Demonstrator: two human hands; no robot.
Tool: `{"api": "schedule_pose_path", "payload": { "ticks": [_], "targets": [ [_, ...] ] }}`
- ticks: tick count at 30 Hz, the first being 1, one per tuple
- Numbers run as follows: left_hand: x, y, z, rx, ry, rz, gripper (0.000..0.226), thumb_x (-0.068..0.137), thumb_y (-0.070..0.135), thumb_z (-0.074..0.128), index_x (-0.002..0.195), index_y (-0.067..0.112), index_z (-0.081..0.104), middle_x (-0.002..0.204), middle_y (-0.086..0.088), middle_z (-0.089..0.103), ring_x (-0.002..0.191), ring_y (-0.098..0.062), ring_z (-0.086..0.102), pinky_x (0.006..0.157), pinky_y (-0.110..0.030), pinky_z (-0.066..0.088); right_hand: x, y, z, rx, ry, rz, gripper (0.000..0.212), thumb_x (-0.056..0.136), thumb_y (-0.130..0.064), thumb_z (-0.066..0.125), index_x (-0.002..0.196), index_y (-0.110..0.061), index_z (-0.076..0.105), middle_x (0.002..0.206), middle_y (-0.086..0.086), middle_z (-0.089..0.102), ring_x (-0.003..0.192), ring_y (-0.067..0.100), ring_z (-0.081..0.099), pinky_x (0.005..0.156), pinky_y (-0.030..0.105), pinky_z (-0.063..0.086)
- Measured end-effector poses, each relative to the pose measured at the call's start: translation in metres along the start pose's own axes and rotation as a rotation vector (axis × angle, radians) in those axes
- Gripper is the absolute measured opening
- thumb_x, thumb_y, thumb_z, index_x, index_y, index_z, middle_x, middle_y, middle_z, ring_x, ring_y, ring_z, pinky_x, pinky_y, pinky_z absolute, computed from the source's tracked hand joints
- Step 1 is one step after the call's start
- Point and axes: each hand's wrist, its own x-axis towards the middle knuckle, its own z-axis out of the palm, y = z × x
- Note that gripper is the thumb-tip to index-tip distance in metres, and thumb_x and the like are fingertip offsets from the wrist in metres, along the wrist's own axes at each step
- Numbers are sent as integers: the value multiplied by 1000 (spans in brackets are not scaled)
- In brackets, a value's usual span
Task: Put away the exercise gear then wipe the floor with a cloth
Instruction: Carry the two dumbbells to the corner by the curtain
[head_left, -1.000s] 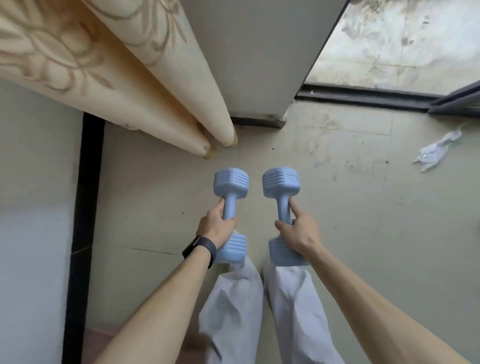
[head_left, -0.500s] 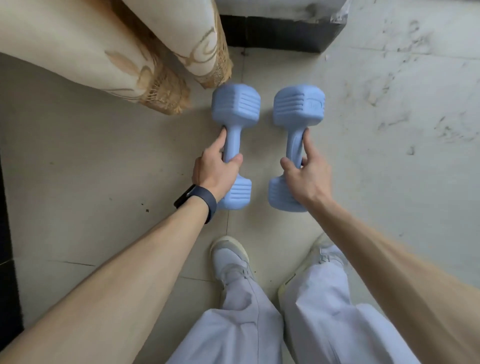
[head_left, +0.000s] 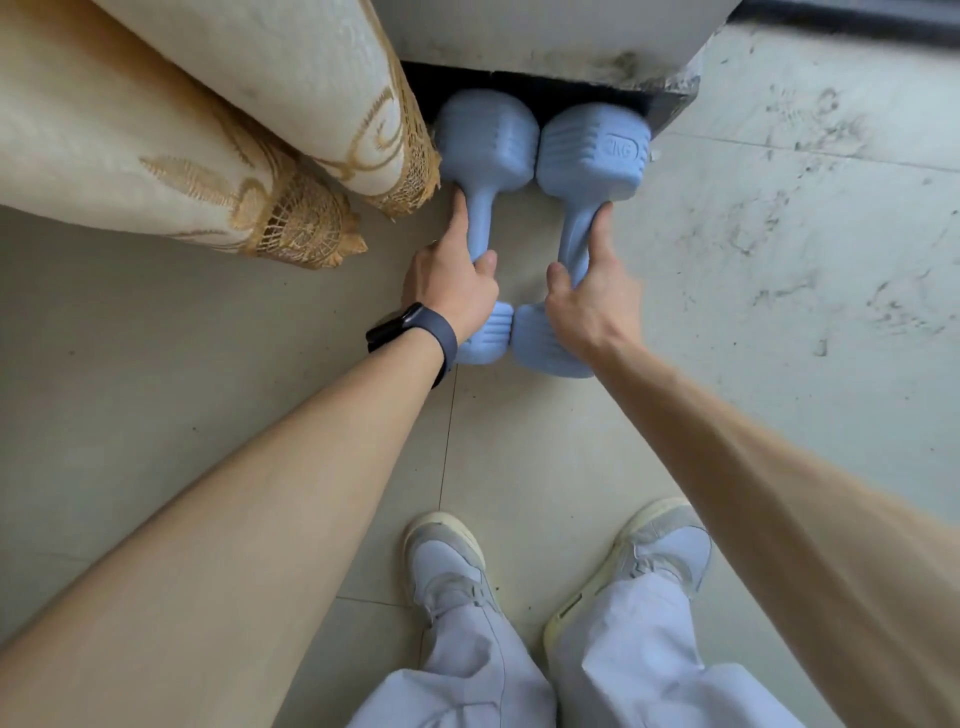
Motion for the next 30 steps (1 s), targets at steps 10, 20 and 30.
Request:
{"api": "schedule_pose_path", "payload": {
  "ticks": [10,20,30],
  "targets": [
    [-161,64,-83,374,-173,30,63,96,29,50,155,26,28,153,-7,37,136,-30,38,108,-38,34,-146,-30,-130,-319,-189,-149,46,98,-29,46,144,-25,51,145,0,54,135,29,45,111,40,37],
    [-403,185,-291,446,-84,78,59,94,35,49,151,28,33,154,-3,38,141,-25,29,113,-40,27,-415,-174,-341,-453,-19,-431,44,102,-35,46,145,-31,49,153,-4,45,148,25,28,117,39,25],
    [-584,249,-482,207,378,163,54,94,31,57,147,26,45,149,-2,45,142,-25,30,113,-43,29,-580,-290,-479,-378,217,-937,39,100,-39,52,138,-30,58,141,-8,58,144,21,37,115,43,32]
  ]
}}
